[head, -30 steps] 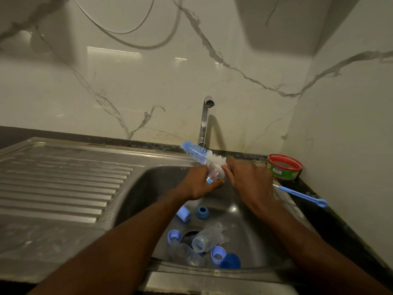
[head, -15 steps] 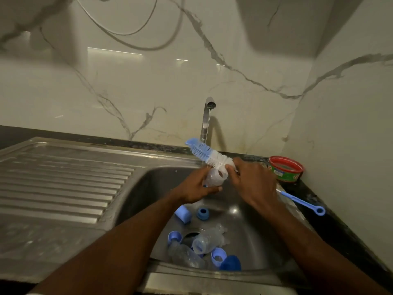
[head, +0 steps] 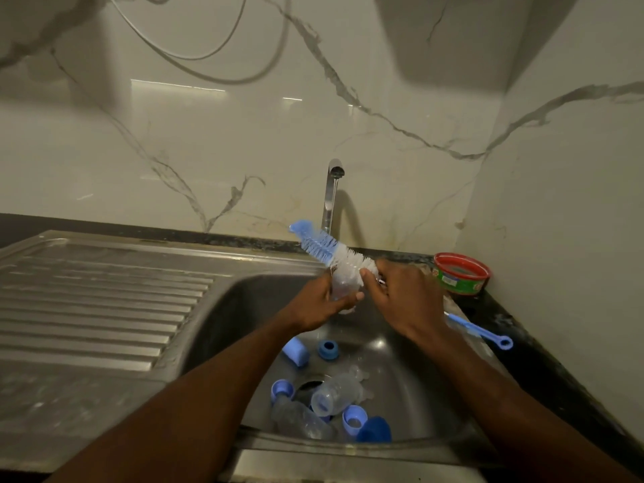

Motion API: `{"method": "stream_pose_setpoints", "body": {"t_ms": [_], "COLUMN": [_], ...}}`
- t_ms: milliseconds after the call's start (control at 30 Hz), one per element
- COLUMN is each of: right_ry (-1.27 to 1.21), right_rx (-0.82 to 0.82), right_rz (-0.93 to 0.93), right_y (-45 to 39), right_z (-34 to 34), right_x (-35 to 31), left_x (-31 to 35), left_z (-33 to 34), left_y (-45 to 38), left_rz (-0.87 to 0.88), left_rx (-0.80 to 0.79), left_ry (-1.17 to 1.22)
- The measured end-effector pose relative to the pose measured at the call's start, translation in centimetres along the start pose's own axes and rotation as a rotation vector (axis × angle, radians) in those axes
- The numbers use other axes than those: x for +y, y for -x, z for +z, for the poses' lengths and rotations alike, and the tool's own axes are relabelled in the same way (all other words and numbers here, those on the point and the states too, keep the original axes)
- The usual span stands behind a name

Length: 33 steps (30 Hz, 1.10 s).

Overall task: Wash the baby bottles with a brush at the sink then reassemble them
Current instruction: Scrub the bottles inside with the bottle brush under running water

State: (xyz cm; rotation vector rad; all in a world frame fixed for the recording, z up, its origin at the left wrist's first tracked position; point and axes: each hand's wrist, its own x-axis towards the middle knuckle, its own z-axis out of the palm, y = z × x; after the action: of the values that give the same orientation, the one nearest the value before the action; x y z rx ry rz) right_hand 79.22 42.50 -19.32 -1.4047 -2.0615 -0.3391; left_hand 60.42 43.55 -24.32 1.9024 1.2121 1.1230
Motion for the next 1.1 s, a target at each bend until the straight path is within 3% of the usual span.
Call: {"method": "stream_pose_setpoints", "body": {"t_ms": [100,200,500,600,700,900,1100], "right_ry": [0.081,0.134,0.289,0.325,0.339,0.253,0.267], "right_rx": [0.080,0.063,-0.042,-0.064,-0.051,0.043,0.009], "right_rz": [0.001,0.082,0.067,0.051,0.055,0.094,0.055], "right_y": [0.0,0.0,-0.1,-0.1,-0.1,-0.6,-0.5], "right_z": [-0.7,-0.8,-1.0,-0.9,-1.1,-2.0,-2.9], "right_x": [1.6,3.4,4.3,4.5,4.8,6.5,7.0], "left_x": [-0.6,-0.9,0.7,1.2,0.8,-2.4,-2.4], "left_z": [-1.8,-3.0,-2.2,-1.5,-1.6,-5.5,-6.0], "left_y": [0.0,0.1,-0.4,-0.5,-0.4,0.8,-0.1], "left_rz": [-0.034,-0.082,-0.091,-0.071,-0.053,-0.133,-0.100], "left_rx": [0.083,0.034,-0.072,-0.087,-0.030,0.277,0.483], "left_ry": [-0.336,-0.728,-1.274,-1.354,-1.194,-0.454,-0.128]}}
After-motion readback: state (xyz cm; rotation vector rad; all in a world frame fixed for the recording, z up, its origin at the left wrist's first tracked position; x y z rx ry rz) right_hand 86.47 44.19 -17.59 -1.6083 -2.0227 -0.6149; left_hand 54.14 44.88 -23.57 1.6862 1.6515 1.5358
